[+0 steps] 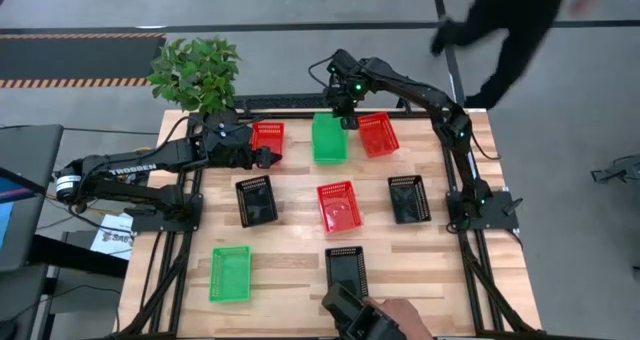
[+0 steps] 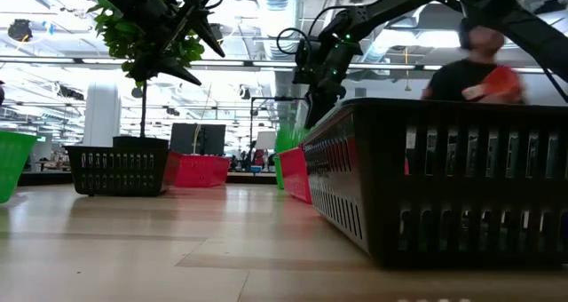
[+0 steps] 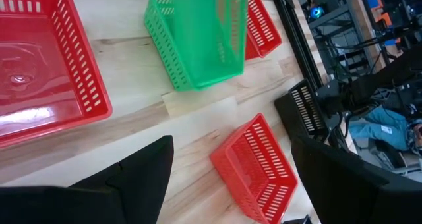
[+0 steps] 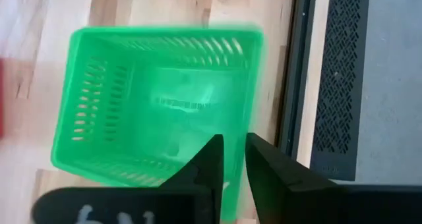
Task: Stack baskets by color
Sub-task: Stack the bottom right green bin on the top green bin
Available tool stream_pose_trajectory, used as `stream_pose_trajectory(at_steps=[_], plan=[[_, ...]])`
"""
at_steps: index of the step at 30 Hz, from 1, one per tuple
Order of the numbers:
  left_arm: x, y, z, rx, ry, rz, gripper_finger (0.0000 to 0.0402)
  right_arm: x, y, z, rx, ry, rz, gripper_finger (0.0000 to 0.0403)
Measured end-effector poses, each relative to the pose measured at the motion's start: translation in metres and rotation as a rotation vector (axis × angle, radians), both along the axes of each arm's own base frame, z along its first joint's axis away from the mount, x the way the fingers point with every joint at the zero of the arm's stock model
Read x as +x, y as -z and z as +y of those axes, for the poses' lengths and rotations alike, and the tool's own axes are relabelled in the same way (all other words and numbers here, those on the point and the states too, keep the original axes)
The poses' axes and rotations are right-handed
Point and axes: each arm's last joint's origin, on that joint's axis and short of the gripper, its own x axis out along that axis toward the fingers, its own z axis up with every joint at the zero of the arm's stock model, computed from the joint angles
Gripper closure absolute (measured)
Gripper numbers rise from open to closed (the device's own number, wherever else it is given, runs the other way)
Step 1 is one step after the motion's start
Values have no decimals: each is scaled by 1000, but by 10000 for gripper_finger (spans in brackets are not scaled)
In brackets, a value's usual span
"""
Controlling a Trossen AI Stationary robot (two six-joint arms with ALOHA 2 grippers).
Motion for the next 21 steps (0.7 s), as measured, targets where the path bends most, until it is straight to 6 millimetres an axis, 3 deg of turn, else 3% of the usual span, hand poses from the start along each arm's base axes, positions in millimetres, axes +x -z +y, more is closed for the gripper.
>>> stream_pose_trajectory(at_steps=[10, 13, 17, 21], plan=[[0, 0, 0, 0, 0, 0, 105, 3, -3, -4, -49, 15, -30, 252], [0, 0, 0, 0, 0, 0, 105, 3, -16, -3, -57, 33, -61, 242], [0, 0, 0, 0, 0, 1, 105, -7, -36, -3, 64, 1, -128, 254], [0, 0, 0, -1, 0, 4, 105, -12, -29, -8, 130, 5, -119, 296]])
